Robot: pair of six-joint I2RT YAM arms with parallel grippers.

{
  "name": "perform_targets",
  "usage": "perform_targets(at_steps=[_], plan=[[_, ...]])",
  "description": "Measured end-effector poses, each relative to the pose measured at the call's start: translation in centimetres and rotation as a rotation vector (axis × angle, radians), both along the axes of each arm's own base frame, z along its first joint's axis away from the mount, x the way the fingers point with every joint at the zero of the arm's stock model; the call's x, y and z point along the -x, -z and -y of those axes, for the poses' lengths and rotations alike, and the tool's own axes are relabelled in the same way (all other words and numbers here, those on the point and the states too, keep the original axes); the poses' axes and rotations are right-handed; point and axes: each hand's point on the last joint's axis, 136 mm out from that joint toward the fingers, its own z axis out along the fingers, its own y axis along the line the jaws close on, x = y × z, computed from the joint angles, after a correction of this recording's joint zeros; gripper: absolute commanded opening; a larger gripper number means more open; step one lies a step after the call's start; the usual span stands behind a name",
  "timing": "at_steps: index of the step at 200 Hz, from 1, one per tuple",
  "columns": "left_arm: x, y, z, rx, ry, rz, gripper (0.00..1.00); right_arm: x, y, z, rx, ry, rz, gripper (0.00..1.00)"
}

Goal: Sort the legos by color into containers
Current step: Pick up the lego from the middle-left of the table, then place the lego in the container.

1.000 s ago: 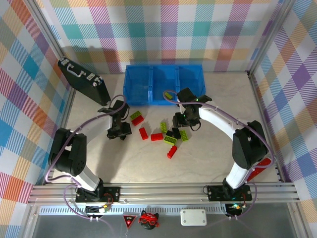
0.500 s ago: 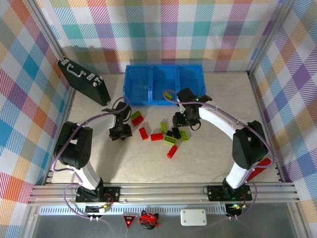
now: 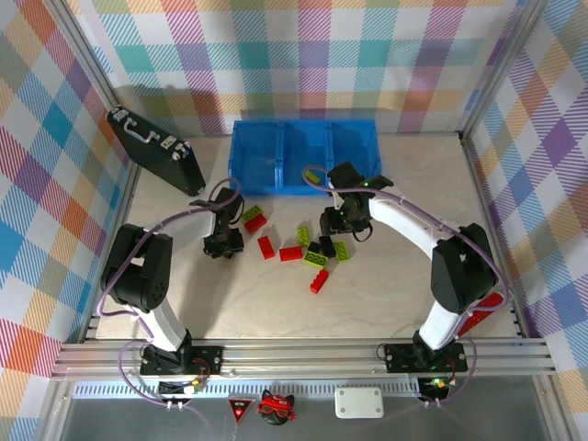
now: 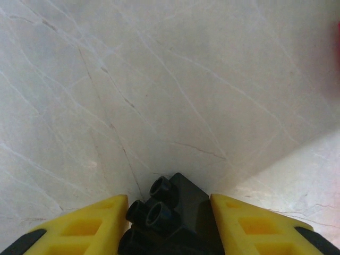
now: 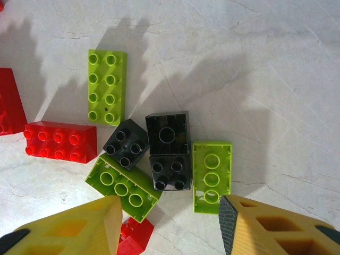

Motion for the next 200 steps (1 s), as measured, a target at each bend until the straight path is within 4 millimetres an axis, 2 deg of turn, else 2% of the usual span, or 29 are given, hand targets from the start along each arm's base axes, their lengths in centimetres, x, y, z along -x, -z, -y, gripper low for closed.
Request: perform_targets(at_steps=[52,88,112,142,200], plan=[[-0.8,-0.9,0.3,0.005,0.007,0.020,0.38,-0.1,0.0,0.1,0.008,0.003,0.005,0.53],[-2.7,-3.2,0.8,0.018,0.014,0.067,0.38,-0.1,-0.1,0.3,0.014,0.005,0.010,0.53],[-5.3,-5.7,1.6,0.038,0.019,0.132,0.38,-0.1,-0.6,0.6,0.018,0.009,0.025,0.53],[-9.6,-8.2,3.0,0.056,0.035,0.204,0.38,0.4,-1.6,1.2,0.021,0.016,0.051,0.54],[-16.7,-9.7,4.9,0.060,0.052,0.272,0.38,1.9,-3.4,2.9,0.026,0.031,0.096,0.54]])
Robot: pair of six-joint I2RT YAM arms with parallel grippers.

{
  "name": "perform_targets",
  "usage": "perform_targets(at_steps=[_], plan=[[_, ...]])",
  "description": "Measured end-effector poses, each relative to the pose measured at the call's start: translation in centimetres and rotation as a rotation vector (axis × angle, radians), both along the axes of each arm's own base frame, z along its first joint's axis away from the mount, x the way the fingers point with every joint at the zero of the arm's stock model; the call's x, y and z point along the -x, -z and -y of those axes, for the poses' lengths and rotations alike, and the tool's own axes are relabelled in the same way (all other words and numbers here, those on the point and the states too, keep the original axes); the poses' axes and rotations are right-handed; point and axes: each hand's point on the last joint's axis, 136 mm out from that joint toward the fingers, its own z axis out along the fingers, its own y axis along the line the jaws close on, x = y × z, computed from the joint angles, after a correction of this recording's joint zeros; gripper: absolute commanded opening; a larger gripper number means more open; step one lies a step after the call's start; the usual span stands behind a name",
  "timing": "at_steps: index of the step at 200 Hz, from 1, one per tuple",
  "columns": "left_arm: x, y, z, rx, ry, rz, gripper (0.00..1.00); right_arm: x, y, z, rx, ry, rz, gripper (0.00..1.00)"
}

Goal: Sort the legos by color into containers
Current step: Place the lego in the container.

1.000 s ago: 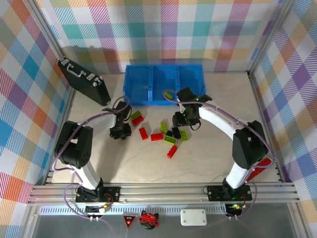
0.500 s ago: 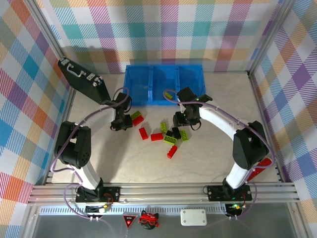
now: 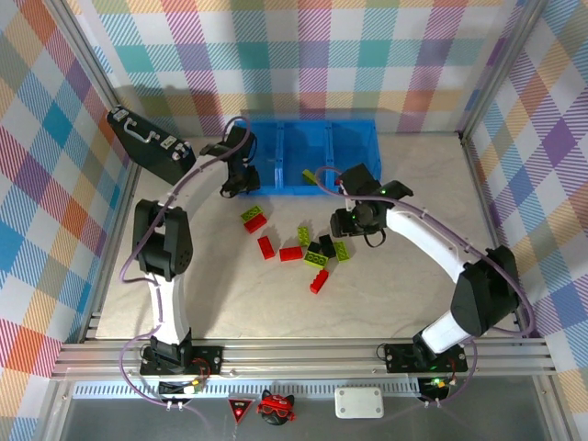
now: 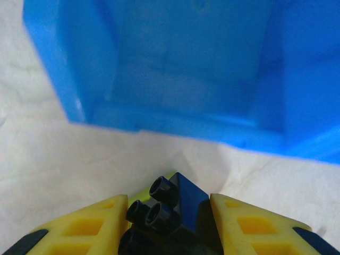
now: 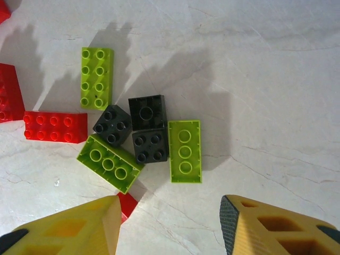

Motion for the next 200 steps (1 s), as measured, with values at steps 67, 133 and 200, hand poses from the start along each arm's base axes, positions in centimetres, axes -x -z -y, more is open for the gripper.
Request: perform_targets(at_steps=[67,133,200], plan=[[-5.5,1.8,0.8,-0.043,0.013,0.042,0.38,1.1,-1.2,1.3,0.012,0.014,0.027,0.56],[-6.6,5.1,0.6,-0.055,0.012,0.002,0.45,2.3,-1.0,2.2,0.026,0.019,0.020,0.56],[-6.9,5.0,1.2,-0.017,0.022,0.014,0.50,2.4,-0.9,2.3,0.028,0.017,0.016,0.57]])
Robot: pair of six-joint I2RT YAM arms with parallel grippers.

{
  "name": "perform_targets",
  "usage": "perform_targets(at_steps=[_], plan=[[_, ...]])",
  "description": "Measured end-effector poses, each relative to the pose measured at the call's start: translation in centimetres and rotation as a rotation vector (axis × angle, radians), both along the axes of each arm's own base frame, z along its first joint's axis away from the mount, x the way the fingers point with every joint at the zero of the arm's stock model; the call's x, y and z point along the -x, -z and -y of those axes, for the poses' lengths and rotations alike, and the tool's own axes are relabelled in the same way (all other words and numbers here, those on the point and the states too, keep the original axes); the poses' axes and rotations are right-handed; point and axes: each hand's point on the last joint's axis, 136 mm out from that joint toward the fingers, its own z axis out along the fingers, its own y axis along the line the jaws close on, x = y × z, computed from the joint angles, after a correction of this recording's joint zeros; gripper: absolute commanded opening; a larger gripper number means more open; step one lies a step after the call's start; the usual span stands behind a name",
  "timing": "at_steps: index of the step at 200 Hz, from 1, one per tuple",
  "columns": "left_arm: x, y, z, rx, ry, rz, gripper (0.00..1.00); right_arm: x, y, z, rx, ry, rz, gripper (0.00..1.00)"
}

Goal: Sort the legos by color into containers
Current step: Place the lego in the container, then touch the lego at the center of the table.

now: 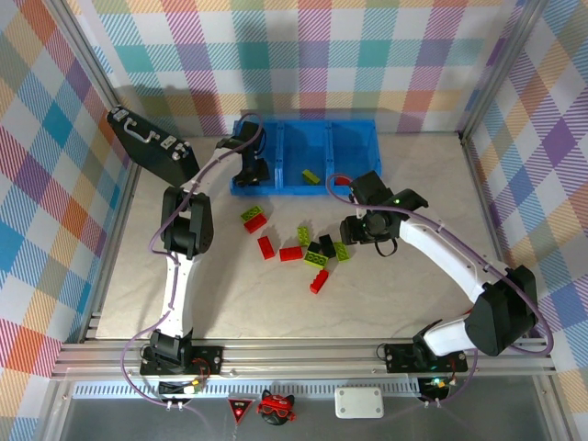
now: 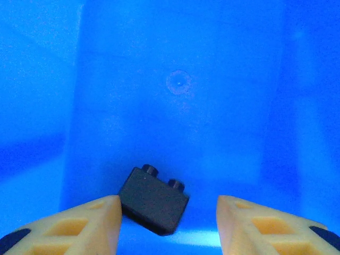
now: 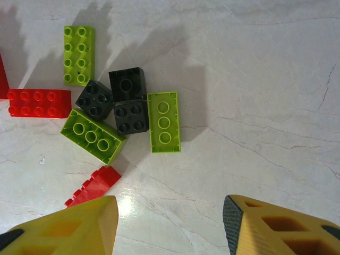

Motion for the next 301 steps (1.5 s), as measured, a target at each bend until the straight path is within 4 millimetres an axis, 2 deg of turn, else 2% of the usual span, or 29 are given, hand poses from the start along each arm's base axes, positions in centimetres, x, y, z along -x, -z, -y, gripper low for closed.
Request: perform_targets(at_steps=[30,45,94,122,142,196,223,268,301], plan=[[0.7,-0.3,0.1,0.012,0.007,-0.008,0.51,-0.1,0.6,-0.1,0.007,-0.001,-0.017,0.57],[1.3,-1.2,0.0,0.019,0.009,-0.003,0.51,-0.2,1.1,-0.3,0.011,-0.003,-0.031,0.57],[3.4,-7.5,0.0,0.078,0.027,0.087,0.51,-1.0,3.5,-1.2,0.021,-0.014,-0.081,0.56],[6.0,-9.4,-0.5,0.101,0.037,0.109,0.52,-1.4,4.6,-1.6,0.027,-0.017,-0.101,0.56],[8.2,-9.5,-0.8,0.116,0.045,0.103,0.52,-1.7,5.3,-1.9,0.030,-0.020,-0.111,0.55],[13.5,-7.9,-1.9,0.136,0.043,0.049,0.53,-2.1,7.1,-2.6,0.022,-0.026,-0.136,0.54],[15.4,-7.7,-2.3,0.159,0.021,0.048,0.54,-1.6,8.4,-2.5,0.022,-0.025,-0.160,0.54],[16.1,-7.5,-2.2,0.186,0.007,0.047,0.54,0.1,10.6,-1.7,0.038,-0.013,-0.218,0.54],[16.2,-7.4,-2.0,0.200,0.011,0.044,0.54,0.8,11.3,-1.4,0.042,-0.007,-0.239,0.54]])
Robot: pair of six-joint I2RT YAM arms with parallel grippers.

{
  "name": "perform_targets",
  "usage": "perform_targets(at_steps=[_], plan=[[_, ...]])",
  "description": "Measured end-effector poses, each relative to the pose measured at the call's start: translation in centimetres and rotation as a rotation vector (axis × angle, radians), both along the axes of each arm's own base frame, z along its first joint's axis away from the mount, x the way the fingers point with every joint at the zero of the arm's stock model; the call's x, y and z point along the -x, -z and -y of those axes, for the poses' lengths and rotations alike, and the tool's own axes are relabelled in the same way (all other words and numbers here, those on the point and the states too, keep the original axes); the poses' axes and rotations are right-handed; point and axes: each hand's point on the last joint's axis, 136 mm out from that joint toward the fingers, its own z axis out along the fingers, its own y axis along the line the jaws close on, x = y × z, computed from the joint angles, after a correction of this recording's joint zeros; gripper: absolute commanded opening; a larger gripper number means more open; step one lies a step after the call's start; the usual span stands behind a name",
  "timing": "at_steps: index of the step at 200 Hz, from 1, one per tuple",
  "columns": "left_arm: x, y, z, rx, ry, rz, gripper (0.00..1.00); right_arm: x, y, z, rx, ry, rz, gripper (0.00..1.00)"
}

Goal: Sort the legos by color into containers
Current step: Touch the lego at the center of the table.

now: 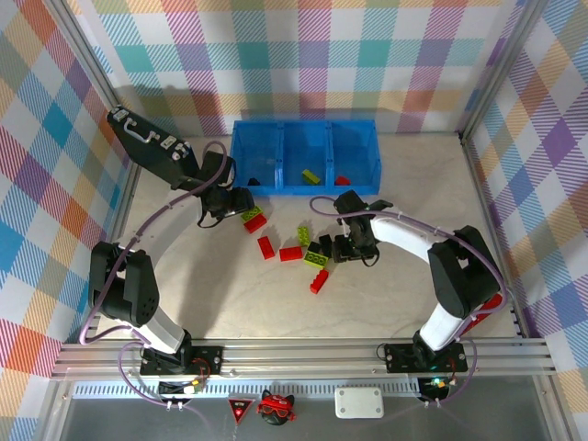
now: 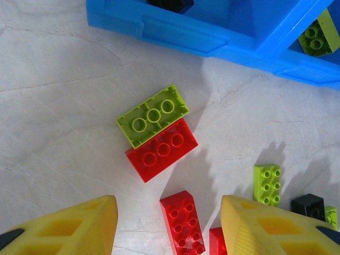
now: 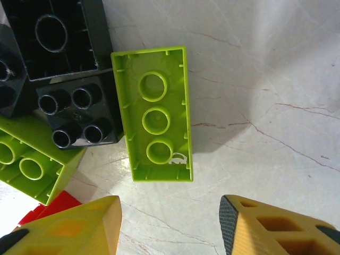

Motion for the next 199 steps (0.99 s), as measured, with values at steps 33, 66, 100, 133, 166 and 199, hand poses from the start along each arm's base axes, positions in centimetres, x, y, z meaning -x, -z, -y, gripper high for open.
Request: perform_targets(at_steps=[33,66,100,133,166,199], plan=[[-0.3,-0.2,0.3,0.021,-0.007,0.009,0.54,0.0,0.1,-0.3,-0.012,0.002,-0.003,0.54],[-0.2,-0.2,0.3,0.024,-0.010,0.007,0.54,0.0,0.9,-0.4,-0.006,0.001,-0.023,0.54],[-0.2,0.0,0.3,0.023,-0.011,0.004,0.54,-0.2,1.5,-0.5,0.003,0.001,-0.038,0.54],[-0.1,0.0,0.3,0.025,-0.012,0.004,0.54,-0.5,1.4,-0.7,-0.002,0.001,-0.030,0.53],[-0.1,-0.1,0.4,0.036,-0.011,0.004,0.53,-0.7,1.4,-0.7,0.002,0.001,-0.029,0.52],[0.0,-0.5,0.6,0.050,-0.011,0.010,0.53,-0.7,1.6,-0.7,0.005,0.001,-0.032,0.50]])
